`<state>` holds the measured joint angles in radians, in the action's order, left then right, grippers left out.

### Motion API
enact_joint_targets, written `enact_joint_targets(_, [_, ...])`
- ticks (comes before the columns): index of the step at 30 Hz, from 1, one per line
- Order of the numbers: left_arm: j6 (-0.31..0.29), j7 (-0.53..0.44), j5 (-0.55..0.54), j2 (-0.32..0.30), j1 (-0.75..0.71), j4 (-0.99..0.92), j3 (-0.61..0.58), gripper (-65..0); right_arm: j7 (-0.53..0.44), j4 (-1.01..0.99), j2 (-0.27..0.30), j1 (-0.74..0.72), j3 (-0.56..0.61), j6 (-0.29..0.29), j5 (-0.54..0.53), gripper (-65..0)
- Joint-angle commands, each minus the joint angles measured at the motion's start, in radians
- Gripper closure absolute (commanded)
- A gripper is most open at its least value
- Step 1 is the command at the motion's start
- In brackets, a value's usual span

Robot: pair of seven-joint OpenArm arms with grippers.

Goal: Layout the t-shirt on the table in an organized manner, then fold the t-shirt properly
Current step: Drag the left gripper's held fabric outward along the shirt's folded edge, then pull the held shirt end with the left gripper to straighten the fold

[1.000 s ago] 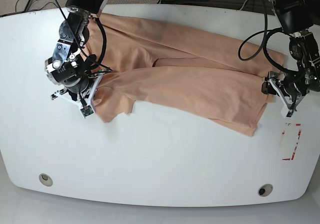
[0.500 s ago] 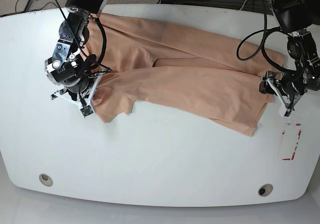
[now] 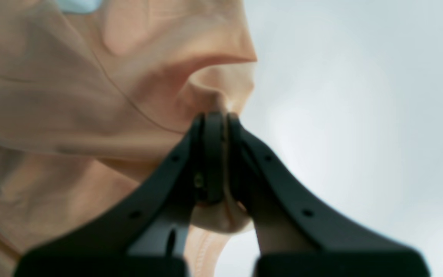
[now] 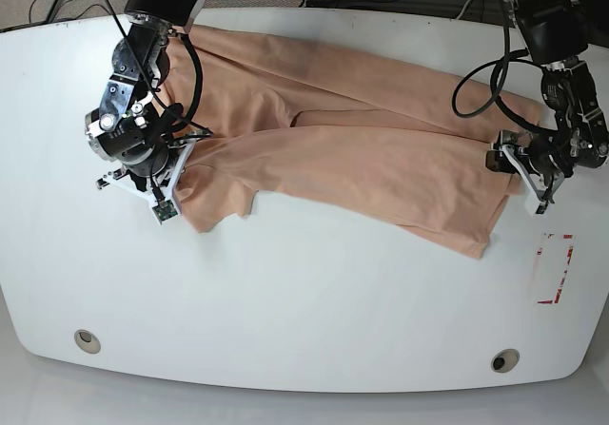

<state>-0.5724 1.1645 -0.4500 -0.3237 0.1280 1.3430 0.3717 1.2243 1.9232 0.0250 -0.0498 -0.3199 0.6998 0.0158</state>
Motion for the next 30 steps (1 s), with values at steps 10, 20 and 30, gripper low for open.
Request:
enact_joint_targets(10, [0.002, -0.114, -0.013, -0.028, 0.124, -0.153, 0.002, -36.3, -0.016, 0.017, 0.003, -0.015, -0.003, -0.002, -0.006, -0.5])
enact_joint_targets(20, [0.002, -0.231, 0.049, 0.002, 0.281, -0.314, -0.081, -36.1, -0.015, 0.02, 0.003, -0.003, -0.003, -0.002, -0.006, -0.5])
enact_joint_targets(30, [0.002, -0.263, 0.129, 0.033, 0.396, -0.423, -0.087, -36.1, -0.015, 0.019, 0.003, 0.0, -0.003, -0.002, -0.006, -0.5])
